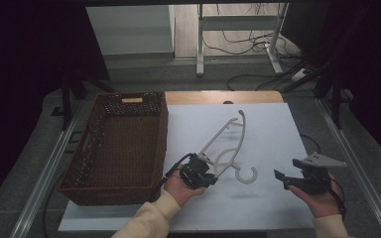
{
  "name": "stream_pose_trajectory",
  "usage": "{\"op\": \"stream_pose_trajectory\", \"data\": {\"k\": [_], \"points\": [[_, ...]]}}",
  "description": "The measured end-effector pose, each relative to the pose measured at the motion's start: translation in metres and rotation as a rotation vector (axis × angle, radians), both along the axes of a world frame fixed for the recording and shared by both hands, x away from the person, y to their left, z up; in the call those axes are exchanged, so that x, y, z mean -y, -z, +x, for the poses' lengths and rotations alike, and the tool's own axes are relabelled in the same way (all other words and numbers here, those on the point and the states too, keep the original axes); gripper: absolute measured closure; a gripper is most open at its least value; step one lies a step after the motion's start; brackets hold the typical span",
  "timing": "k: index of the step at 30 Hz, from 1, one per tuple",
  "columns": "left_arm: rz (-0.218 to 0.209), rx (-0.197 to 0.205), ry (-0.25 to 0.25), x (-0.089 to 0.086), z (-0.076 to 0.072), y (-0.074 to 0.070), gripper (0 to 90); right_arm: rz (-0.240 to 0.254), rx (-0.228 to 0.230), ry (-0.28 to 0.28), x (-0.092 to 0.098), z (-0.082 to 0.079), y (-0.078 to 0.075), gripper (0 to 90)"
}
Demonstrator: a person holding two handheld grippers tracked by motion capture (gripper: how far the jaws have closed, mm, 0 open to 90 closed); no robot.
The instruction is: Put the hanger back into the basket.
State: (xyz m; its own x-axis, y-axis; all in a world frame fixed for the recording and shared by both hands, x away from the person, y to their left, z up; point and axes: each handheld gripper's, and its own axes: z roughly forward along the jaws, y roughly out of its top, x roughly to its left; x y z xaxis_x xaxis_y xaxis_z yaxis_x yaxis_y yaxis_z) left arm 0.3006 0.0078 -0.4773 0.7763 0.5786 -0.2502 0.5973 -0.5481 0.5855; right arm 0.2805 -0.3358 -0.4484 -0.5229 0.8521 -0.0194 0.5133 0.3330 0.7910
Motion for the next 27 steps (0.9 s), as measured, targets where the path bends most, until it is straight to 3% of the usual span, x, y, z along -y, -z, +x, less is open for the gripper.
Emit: {"op": "stream_pose_trajectory", "data": {"k": [9, 18, 27], "points": [[-0.085, 0.036, 0.007, -0.009, -0.005, -0.031, 81.4, 0.003, -0.004, 0.003, 0.002, 0.001, 0.001, 21.8], [-0.089, 0.09, 0.035, -0.007, -0.013, -0.058, 81.4, 0.002, -0.006, 0.004, 0.002, 0.001, 0.002, 21.8], [-0.129, 0.127, 0.033, -0.016, -0.011, -0.084, 81.4, 0.004, -0.009, 0.01, 0.005, 0.002, 0.002, 21.8]]}}
